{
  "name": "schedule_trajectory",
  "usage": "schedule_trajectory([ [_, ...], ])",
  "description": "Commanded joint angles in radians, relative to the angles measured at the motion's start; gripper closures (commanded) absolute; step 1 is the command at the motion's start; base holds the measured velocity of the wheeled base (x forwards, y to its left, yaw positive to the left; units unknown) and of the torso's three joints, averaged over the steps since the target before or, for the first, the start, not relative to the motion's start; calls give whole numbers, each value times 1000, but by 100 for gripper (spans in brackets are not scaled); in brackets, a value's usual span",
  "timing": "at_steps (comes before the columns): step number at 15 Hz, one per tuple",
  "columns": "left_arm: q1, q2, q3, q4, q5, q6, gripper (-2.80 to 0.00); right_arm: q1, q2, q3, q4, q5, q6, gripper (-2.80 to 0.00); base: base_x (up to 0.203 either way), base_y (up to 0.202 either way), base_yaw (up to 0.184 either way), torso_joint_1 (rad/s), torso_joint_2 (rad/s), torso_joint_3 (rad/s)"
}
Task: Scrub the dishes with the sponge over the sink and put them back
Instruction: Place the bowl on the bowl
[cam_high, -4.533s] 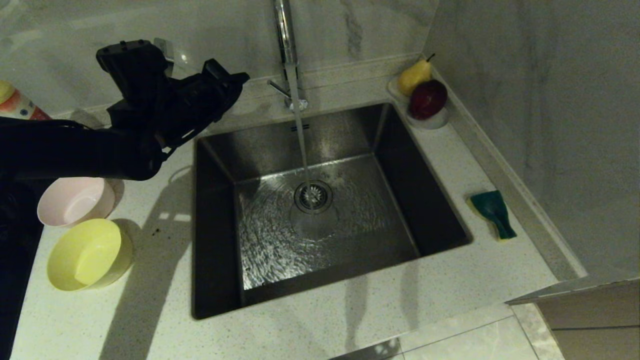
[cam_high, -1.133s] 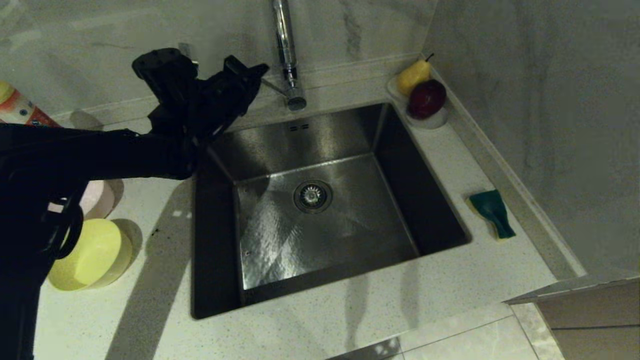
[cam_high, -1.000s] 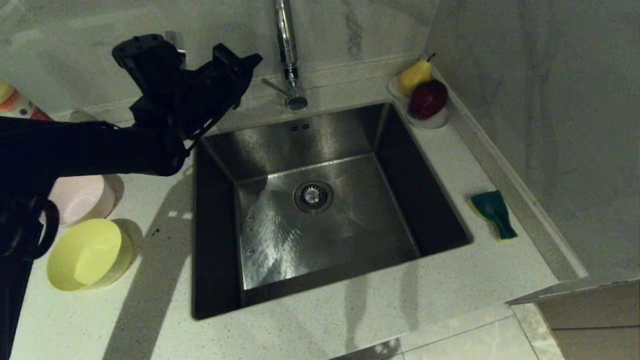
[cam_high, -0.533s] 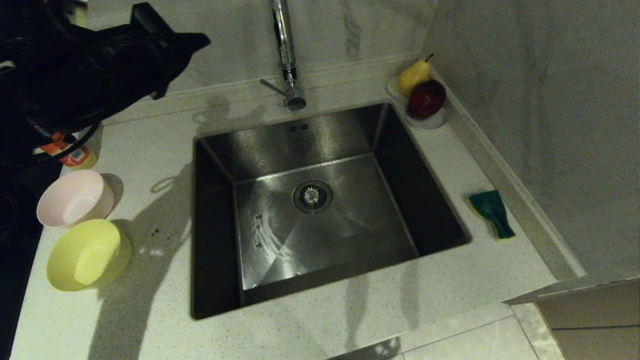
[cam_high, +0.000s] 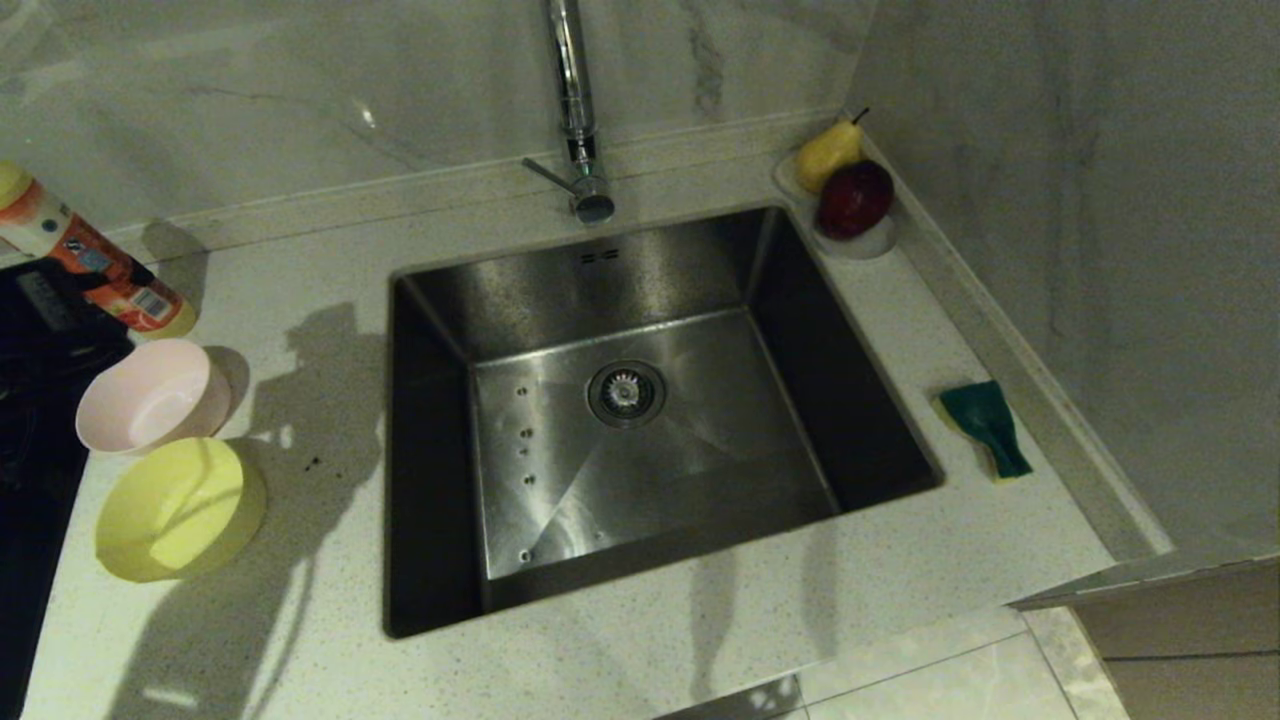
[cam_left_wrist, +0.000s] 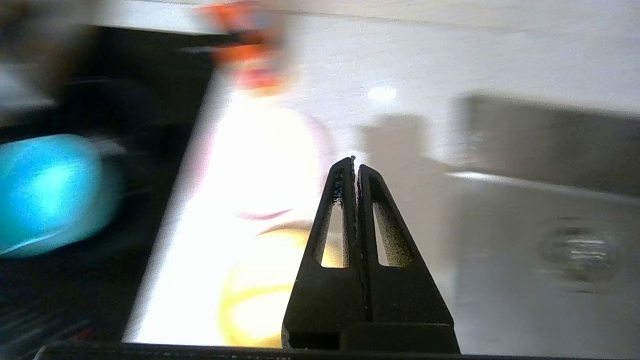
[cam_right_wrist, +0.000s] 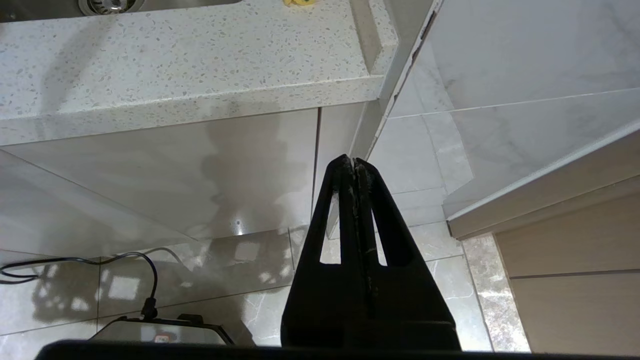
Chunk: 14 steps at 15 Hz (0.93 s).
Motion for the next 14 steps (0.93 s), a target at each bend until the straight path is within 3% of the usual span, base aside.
schedule_trajectory([
  [1, 49, -168, 70, 47, 93, 21, 0, 0, 2, 0, 0, 0, 0, 0, 0, 0, 0, 0, 0, 0],
  [5, 119, -271, 167, 138, 198, 24, 0, 0, 2, 0, 0, 0, 0, 0, 0, 0, 0, 0, 0, 0],
  [12, 409, -324, 303, 166, 222, -41, 0, 0, 2, 0, 0, 0, 0, 0, 0, 0, 0, 0, 0, 0],
  [14, 433, -293, 324, 173, 224, -47, 0, 0, 2, 0, 0, 0, 0, 0, 0, 0, 0, 0, 0, 0],
])
